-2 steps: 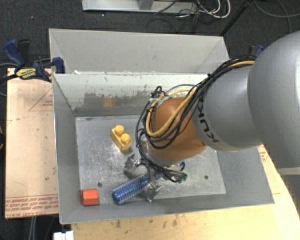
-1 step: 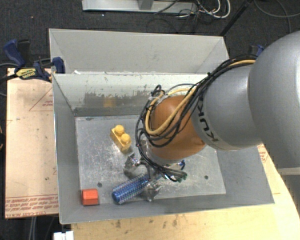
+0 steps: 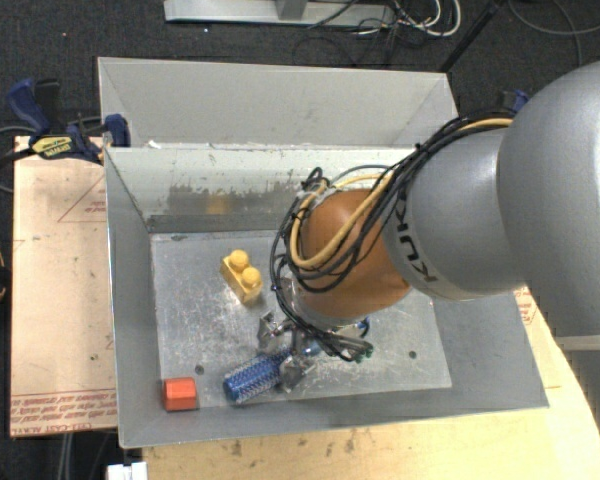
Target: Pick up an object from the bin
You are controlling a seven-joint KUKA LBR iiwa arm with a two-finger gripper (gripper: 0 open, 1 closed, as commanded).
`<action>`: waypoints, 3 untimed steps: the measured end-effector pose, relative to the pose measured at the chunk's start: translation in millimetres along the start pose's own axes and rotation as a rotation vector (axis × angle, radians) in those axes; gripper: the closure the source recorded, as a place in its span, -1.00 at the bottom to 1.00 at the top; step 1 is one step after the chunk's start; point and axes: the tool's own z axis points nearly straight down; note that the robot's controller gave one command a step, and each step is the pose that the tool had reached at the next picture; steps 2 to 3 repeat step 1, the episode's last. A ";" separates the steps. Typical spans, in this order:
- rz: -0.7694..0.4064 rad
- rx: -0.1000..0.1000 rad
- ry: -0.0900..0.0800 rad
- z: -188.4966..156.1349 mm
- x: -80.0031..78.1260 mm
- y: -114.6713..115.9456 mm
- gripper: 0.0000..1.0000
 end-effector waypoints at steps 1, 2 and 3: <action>0.003 0.000 0.003 -99.7 -3.0 -0.3 1.00; 0.003 0.000 0.003 -99.7 -3.0 -0.3 1.00; 0.003 0.000 0.003 -99.7 -3.0 -0.3 1.00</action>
Offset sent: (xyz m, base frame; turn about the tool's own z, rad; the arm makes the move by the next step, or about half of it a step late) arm -0.0001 0.0000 0.0961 0.0000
